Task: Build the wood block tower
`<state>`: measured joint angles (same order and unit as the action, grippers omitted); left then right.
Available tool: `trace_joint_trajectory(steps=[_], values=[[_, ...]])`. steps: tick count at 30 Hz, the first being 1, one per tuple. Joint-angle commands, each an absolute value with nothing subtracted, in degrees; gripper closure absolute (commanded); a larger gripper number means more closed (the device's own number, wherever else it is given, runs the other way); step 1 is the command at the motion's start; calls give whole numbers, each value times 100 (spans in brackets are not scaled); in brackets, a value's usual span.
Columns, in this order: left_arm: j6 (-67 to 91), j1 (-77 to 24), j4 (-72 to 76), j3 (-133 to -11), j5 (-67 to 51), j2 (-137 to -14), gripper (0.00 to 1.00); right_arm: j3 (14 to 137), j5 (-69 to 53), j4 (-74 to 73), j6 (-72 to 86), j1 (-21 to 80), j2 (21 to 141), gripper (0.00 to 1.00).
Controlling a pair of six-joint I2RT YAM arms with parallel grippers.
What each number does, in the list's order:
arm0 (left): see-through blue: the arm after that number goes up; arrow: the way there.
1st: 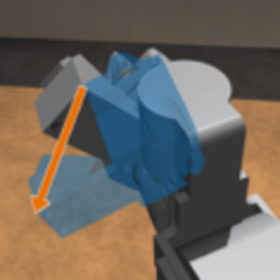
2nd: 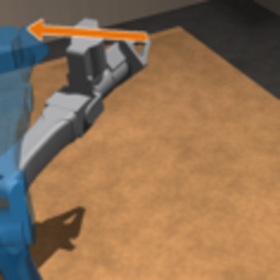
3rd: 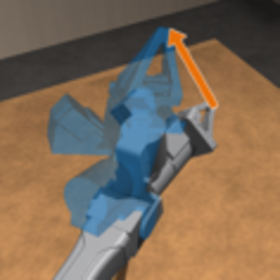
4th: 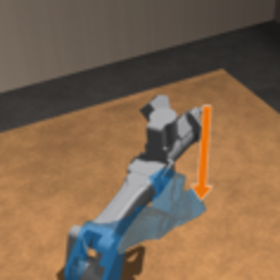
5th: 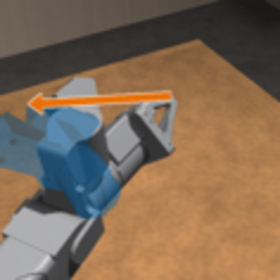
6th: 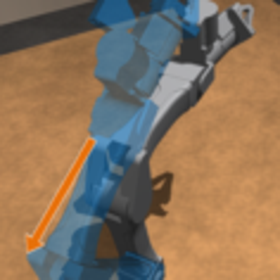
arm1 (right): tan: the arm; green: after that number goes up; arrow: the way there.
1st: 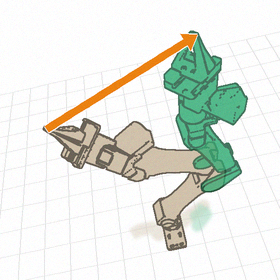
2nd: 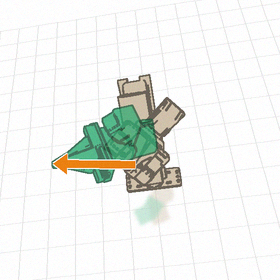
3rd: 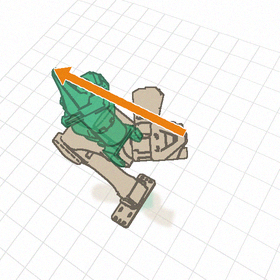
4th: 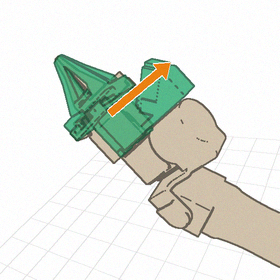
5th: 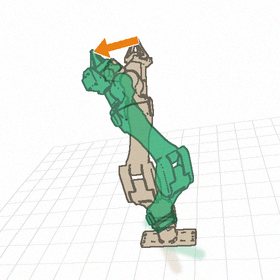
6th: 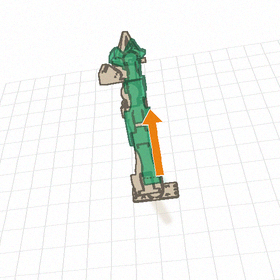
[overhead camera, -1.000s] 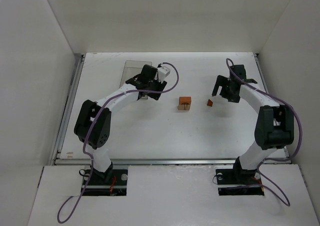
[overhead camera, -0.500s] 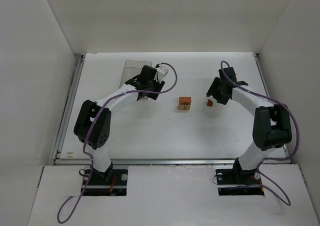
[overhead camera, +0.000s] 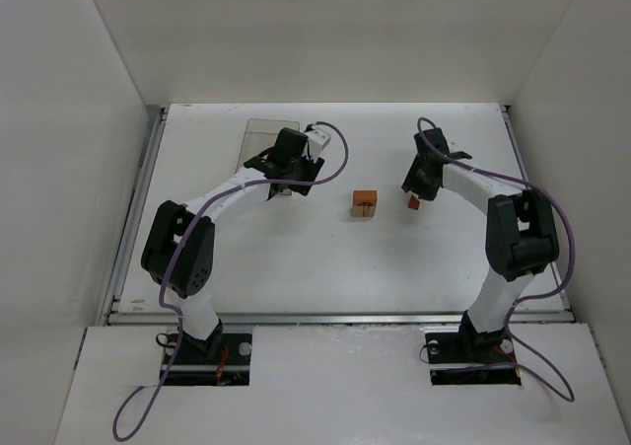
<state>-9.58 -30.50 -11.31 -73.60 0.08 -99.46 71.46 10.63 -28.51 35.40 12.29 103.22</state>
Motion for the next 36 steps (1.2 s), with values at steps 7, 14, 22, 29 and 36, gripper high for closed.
trace_joint_trajectory(steps=[7,14,22,29,36], values=[[-949,-3023,-967,-7269,35,-9606,56,7330,1477,-3067,3437,1371,10529,53],[-949,-3023,-967,-7216,-18,-9606,56,7680,1941,-3453,3147,1634,10871,61],[-949,-3023,-914,-7216,-18,-9606,54,7822,2303,-3621,3032,1898,11013,84],[-949,-3023,-914,-7216,-18,-9606,54,7822,2057,-3568,3032,1898,10960,100],[-949,-3023,-914,-7216,-18,-9606,54,7708,1706,-3261,2857,1846,10609,100]])
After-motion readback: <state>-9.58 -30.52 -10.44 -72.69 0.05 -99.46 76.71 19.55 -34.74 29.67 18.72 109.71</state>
